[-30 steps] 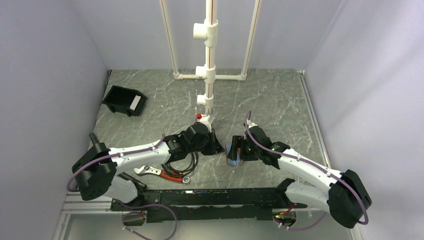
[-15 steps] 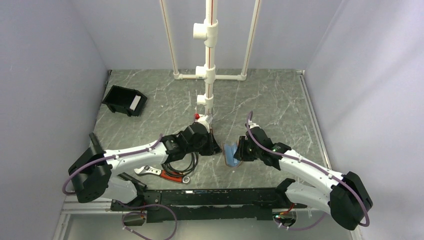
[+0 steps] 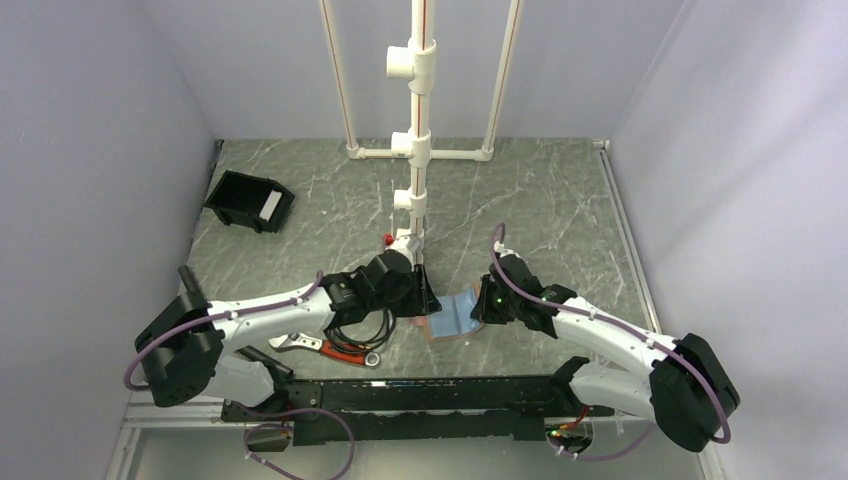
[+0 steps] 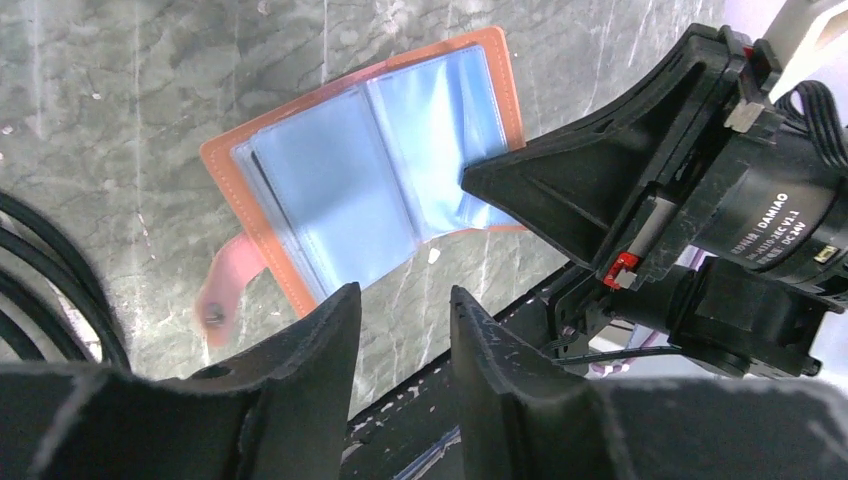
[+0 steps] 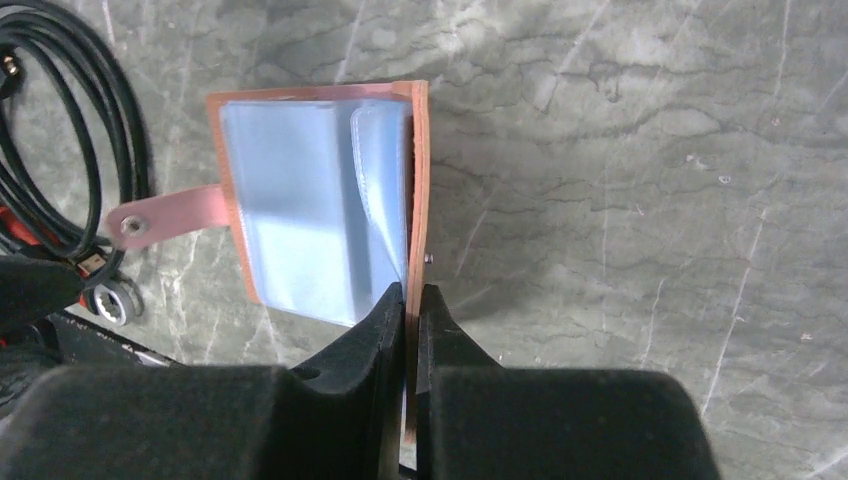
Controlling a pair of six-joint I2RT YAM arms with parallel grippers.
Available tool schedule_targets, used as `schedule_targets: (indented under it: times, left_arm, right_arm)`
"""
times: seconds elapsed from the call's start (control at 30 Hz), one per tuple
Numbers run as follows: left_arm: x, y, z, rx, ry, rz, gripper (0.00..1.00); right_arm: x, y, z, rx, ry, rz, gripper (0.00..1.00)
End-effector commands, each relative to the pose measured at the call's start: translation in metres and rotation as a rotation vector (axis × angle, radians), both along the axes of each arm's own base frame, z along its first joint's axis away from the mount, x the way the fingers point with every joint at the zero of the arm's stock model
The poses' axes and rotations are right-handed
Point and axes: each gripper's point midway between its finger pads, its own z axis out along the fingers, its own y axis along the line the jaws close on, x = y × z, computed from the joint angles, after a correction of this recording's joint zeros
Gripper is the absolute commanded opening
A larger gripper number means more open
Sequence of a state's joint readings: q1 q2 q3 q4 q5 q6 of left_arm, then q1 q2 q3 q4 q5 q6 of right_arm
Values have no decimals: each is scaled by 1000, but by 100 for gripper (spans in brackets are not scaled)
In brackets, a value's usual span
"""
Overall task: Put the credit cards into the card holder
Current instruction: Open the card holder at the center of the board.
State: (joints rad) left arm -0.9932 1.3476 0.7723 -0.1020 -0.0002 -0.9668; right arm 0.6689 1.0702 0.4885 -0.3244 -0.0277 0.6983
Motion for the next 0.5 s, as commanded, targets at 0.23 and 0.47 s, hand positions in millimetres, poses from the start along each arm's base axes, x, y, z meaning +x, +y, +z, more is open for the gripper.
schedule_targets:
  times: [0.23,0.47]
  left_arm:
    - [-8,7,-25,-37,105,87,64]
    - [-4,17,-63,61,135,138,57]
  right_arm:
    - [1,-27,-29,-47,95,-140,18]
    - [18,-37,8,-190,-2,-122,70]
